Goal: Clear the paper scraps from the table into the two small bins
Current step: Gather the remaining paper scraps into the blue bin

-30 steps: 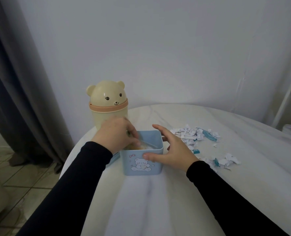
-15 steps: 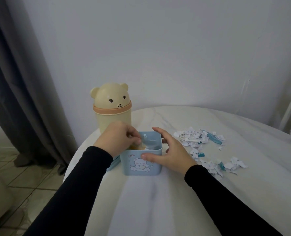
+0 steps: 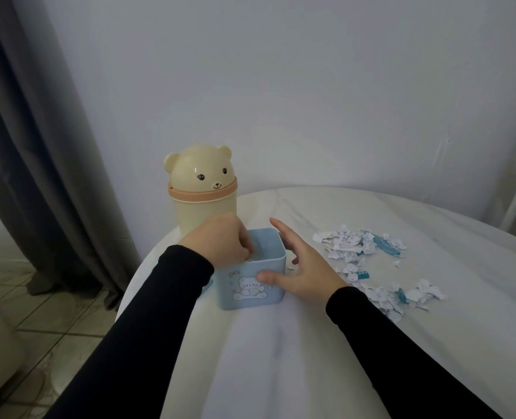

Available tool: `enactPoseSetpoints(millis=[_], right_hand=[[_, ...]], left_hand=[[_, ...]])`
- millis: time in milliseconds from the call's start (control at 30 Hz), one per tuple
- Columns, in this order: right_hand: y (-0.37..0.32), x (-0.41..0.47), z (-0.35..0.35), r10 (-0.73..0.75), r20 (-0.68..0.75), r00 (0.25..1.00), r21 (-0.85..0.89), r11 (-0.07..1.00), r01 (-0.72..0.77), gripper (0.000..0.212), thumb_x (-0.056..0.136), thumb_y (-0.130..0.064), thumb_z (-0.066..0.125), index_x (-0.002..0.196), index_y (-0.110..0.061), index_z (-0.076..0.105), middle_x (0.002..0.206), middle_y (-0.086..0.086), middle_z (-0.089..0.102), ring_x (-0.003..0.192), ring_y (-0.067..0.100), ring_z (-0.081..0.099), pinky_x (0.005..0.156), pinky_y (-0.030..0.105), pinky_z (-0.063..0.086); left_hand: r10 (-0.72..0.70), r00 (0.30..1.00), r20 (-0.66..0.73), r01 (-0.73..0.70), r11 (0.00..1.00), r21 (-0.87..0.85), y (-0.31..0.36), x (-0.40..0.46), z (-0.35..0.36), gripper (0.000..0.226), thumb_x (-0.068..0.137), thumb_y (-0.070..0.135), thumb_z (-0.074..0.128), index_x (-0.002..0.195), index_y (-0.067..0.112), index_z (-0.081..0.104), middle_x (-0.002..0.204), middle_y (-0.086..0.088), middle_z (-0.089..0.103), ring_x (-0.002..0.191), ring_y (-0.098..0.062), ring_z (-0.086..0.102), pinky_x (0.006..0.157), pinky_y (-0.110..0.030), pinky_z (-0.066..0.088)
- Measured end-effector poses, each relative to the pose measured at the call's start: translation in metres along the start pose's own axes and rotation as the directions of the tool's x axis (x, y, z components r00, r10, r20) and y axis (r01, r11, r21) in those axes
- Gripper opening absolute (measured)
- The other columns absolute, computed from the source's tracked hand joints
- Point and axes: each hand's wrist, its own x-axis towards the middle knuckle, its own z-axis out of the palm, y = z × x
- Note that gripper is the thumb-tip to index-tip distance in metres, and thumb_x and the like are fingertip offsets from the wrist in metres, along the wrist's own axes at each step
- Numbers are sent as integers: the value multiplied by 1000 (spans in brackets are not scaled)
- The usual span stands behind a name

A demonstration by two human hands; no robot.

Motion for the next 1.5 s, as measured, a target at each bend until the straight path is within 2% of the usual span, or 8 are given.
enactPoseSetpoints(millis=[467, 600, 700, 833, 967, 1200, 1333, 1500], right_hand=[[-8, -26, 5, -82, -115, 990, -166, 984, 63, 94, 67, -34, 65, 149, -35, 18, 151, -10, 27, 139, 4, 23, 113, 27, 22], [-8, -36, -5, -94, -215, 972, -302, 953, 25, 71, 80, -18, 63, 145, -26, 35, 143, -7, 39, 134, 9, 32, 110, 25, 24], [-6, -45, -16, -60, -346, 936, -509, 851, -134, 52, 85, -22, 56, 136, -27, 46, 140, -6, 43, 133, 14, 34, 110, 34, 27], [0, -66, -33, 87, -420, 903, -670, 641, -374, 48, 94, -25, 45, 141, -31, 35, 151, -3, 27, 140, 20, 20, 107, 42, 25], [19, -80, -46, 309, -449, 838, -684, 485, -545, 58, 98, -44, 32, 150, -30, 10, 158, 9, 0, 145, 36, -6, 111, 59, 12], [41, -82, -65, 409, -504, 761, -639, 417, -647, 80, 84, -77, 18, 150, -36, 0, 158, 9, -8, 143, 42, -5, 111, 59, 8], [55, -71, -78, 410, -463, 786, -603, 505, -618, 73, 90, -67, 26, 151, -34, 1, 158, 11, -5, 143, 42, -1, 115, 51, 7], [67, -54, -95, 149, -289, 946, -512, 810, -284, 67, 95, -34, 46, 150, -34, 7, 158, -1, 13, 138, 25, 32, 110, 39, 33]], left_hand=[[44, 929, -366, -130, 968, -215, 4, -28, 9, 38, 83, 7, 48, 109, 27, 68, 65, 16, 54, 56, 2, 49, 58, -5, 37], [199, 747, -635, -332, 938, -98, 13, -33, 21, 34, 78, 15, 44, 99, 21, 70, 95, 13, 66, 91, -12, 60, 90, -39, 45], [322, 631, -706, -462, 887, -9, 38, -39, 47, 31, 78, 15, 46, 99, 13, 70, 103, -1, 65, 96, -21, 57, 88, -33, 44], [406, 756, -513, -511, 856, -75, 83, -49, 100, 33, 85, 8, 54, 117, 7, 62, 116, -6, 59, 107, -21, 53, 94, -23, 38], [139, 966, -216, -198, 940, -280, 103, -35, 131, 53, 97, 25, 41, 145, 5, 30, 152, -11, 27, 140, -23, 22, 114, -27, 13], [-225, 974, 9, 223, 957, -185, 107, 13, 147, 77, 95, 53, 31, 151, 7, 5, 157, -22, 0, 143, -40, 0, 116, -46, 2], [-53, 998, -36, 53, 998, -19, 109, 28, 159, 56, 95, 47, 29, 133, 7, 38, 141, -17, 37, 131, -31, 29, 105, -43, 23], [118, 992, -52, -119, 993, -15, 110, 40, 169, 40, 96, 42, 28, 122, 17, 45, 137, -4, 42, 127, -19, 35, 101, -46, 25]])
